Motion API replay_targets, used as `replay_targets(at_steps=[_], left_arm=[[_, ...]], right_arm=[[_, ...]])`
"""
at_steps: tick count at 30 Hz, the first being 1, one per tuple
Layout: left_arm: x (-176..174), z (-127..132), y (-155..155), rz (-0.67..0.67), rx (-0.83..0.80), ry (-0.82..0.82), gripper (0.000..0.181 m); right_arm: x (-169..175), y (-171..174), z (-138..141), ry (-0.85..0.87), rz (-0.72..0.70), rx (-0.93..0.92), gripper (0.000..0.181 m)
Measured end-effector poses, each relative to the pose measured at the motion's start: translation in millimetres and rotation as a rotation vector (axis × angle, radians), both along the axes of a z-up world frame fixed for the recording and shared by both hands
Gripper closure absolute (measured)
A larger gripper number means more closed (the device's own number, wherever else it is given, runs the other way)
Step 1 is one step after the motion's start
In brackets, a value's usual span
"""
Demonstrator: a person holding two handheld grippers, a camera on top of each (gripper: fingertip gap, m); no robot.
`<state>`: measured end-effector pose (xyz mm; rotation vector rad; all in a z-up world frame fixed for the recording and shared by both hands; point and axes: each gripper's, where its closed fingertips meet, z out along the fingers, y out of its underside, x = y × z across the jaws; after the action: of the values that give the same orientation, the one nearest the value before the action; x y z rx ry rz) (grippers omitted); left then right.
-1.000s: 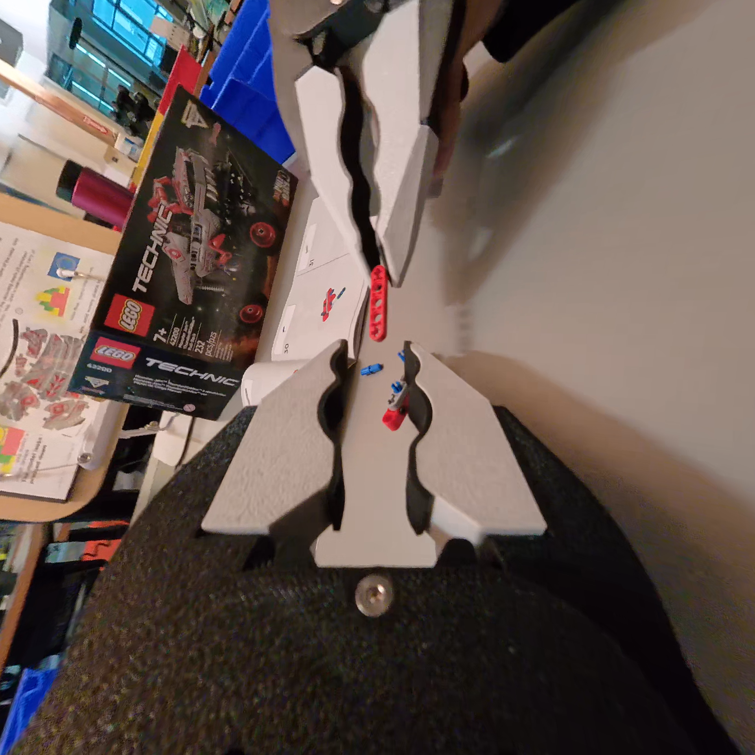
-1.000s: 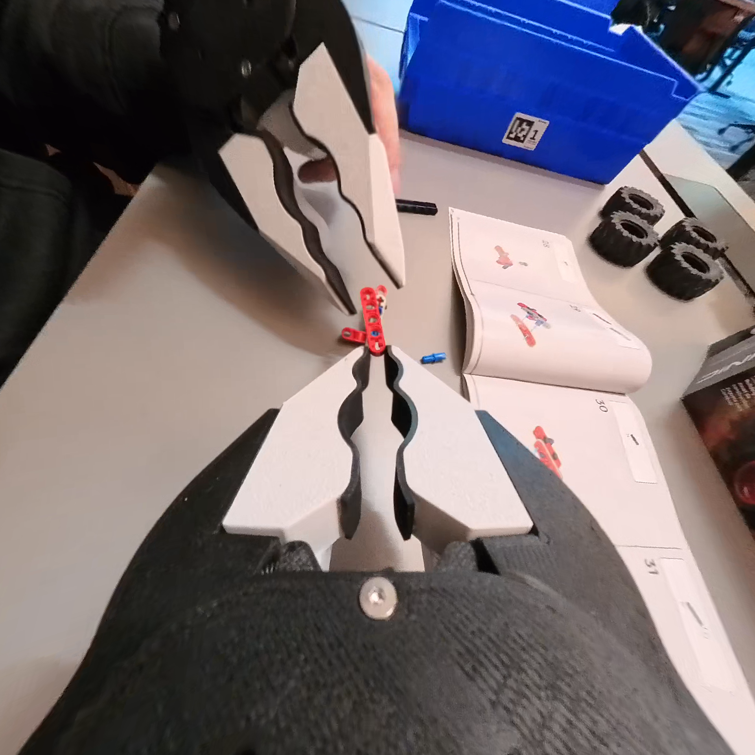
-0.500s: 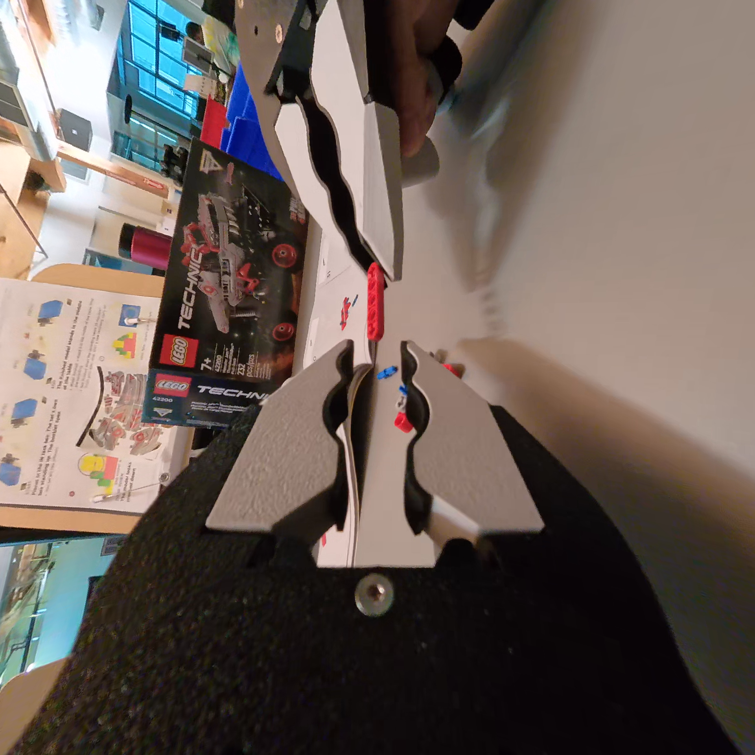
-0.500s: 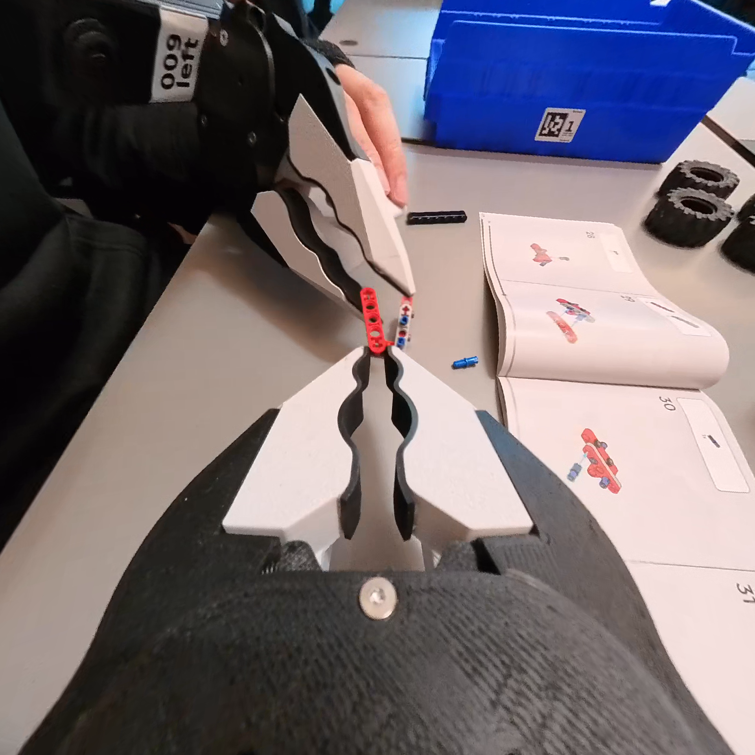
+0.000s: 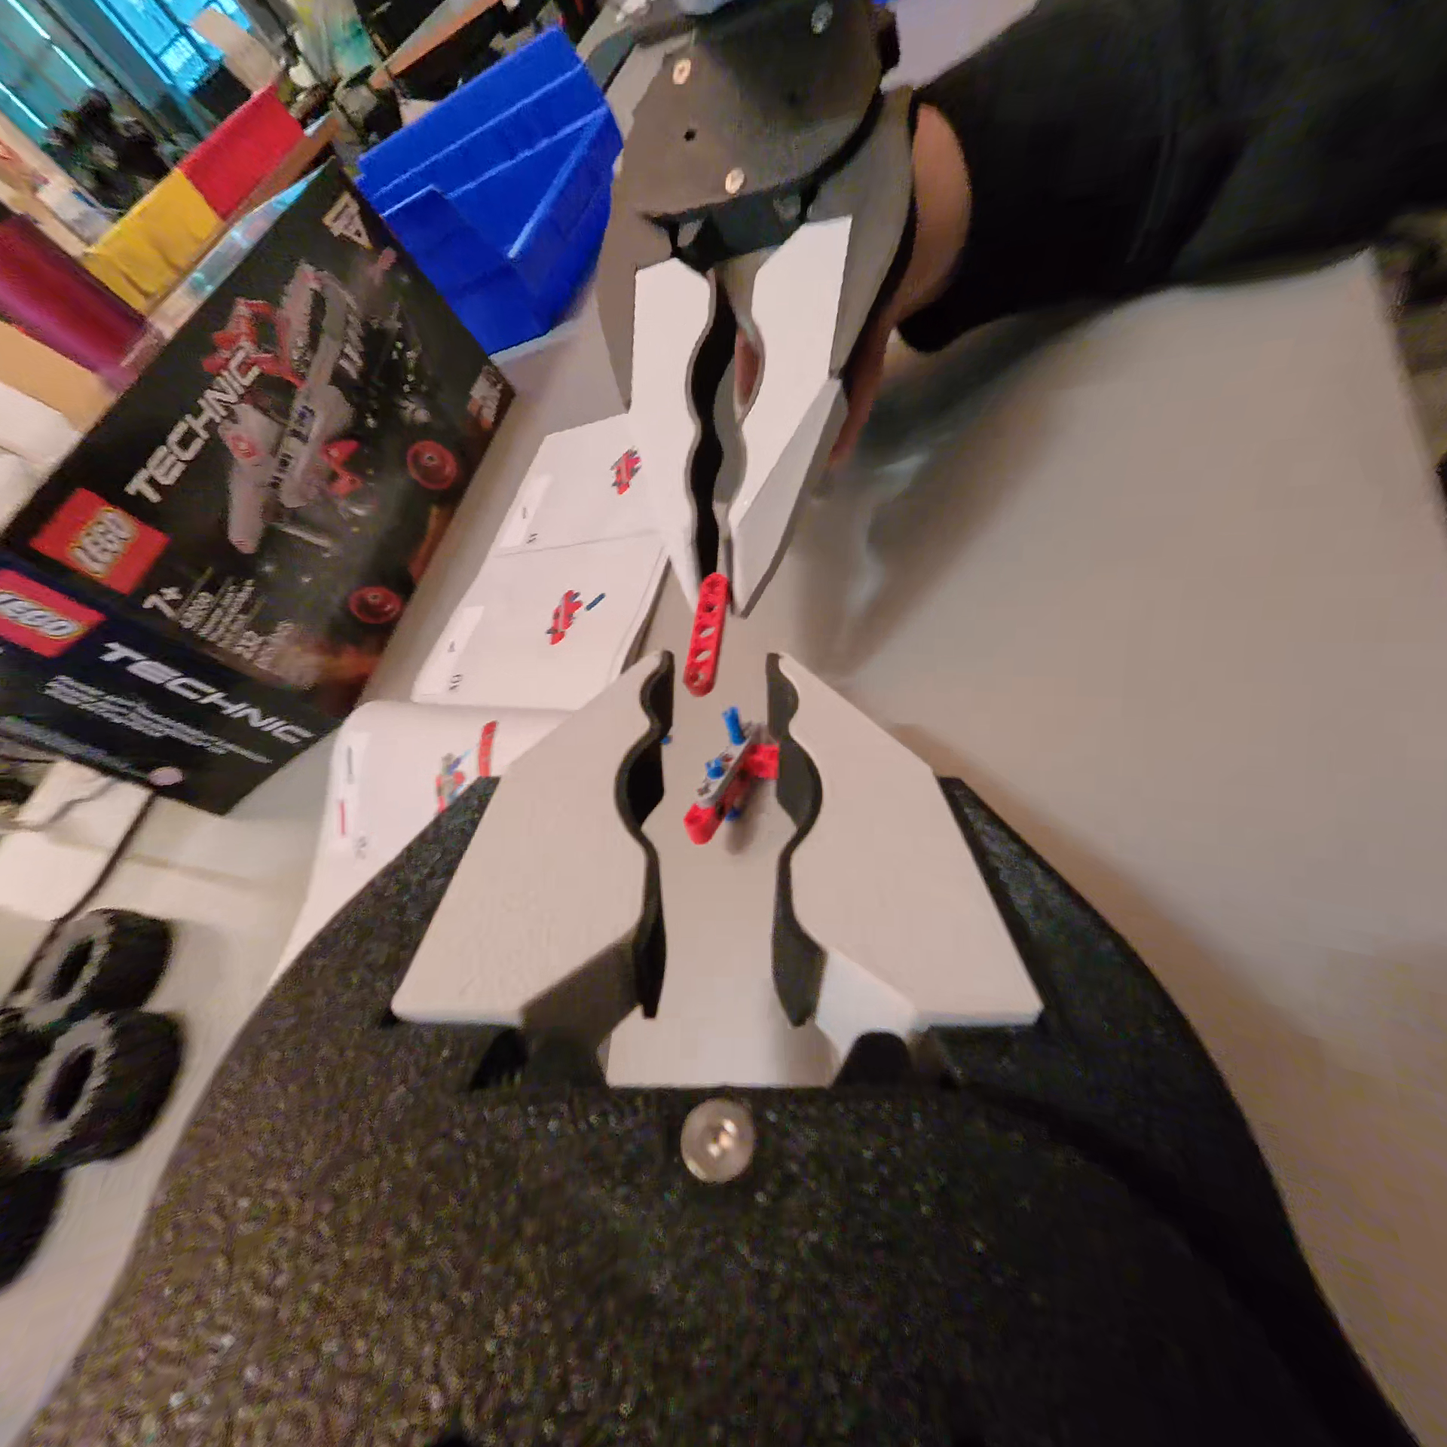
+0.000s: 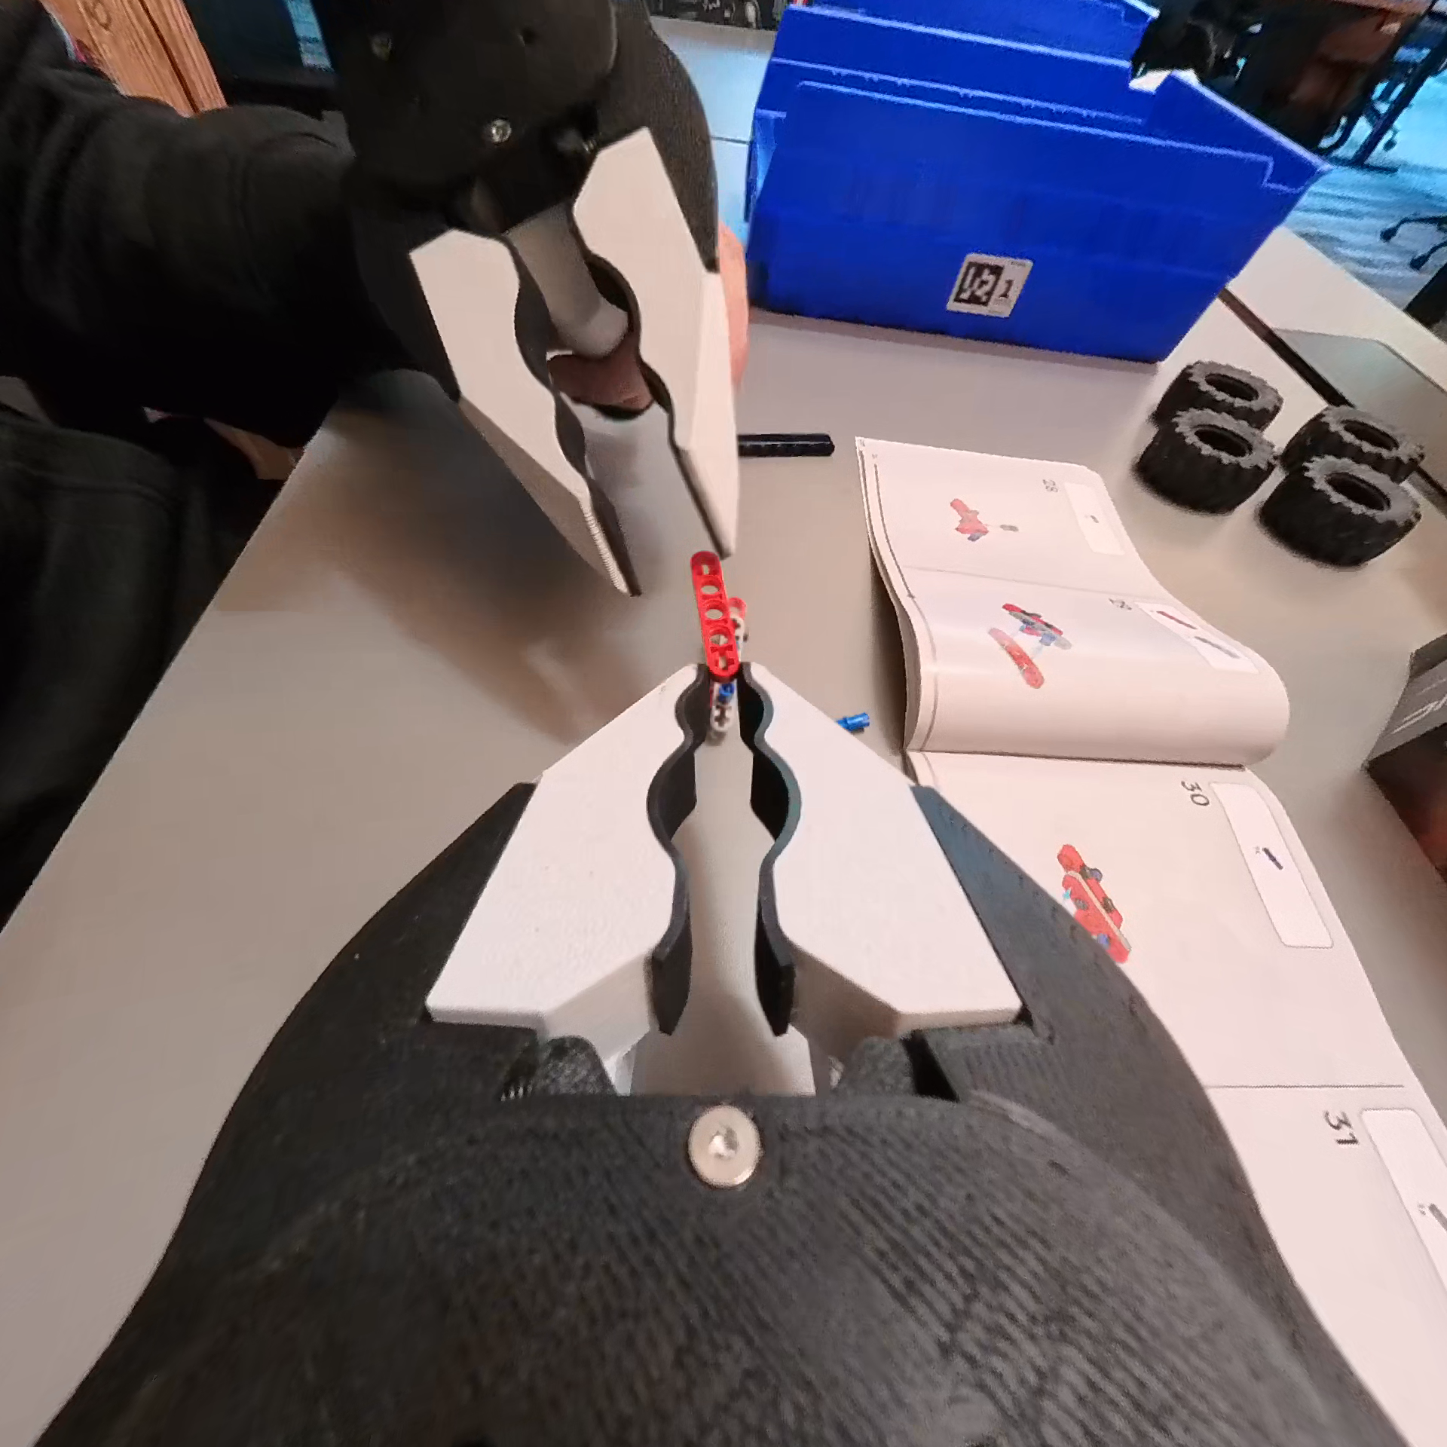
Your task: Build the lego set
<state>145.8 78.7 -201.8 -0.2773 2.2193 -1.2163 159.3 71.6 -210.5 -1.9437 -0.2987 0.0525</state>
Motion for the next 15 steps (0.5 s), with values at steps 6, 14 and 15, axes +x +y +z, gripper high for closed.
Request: replay_targets(at_steps=[6, 14, 15], left_arm=[[2.2, 1.1, -3.7, 0.013, -0.048, 0.014, 0.175], [4.8, -0.3, -3.0, 0.03, -0.064, 0.016, 0.167], [5.0, -0.7, -2.9, 0.032, -0.065, 0.019, 0.167]], right_arm=[[-1.2, 1.1, 7.5, -0.069, 0.002, 0.042, 0.177], [-0.9, 0.6, 8.3, -0.131, 0.005, 0.049, 0.177], [-1.3, 0.5, 8.6, -0.132, 0.008, 0.051, 0.177]])
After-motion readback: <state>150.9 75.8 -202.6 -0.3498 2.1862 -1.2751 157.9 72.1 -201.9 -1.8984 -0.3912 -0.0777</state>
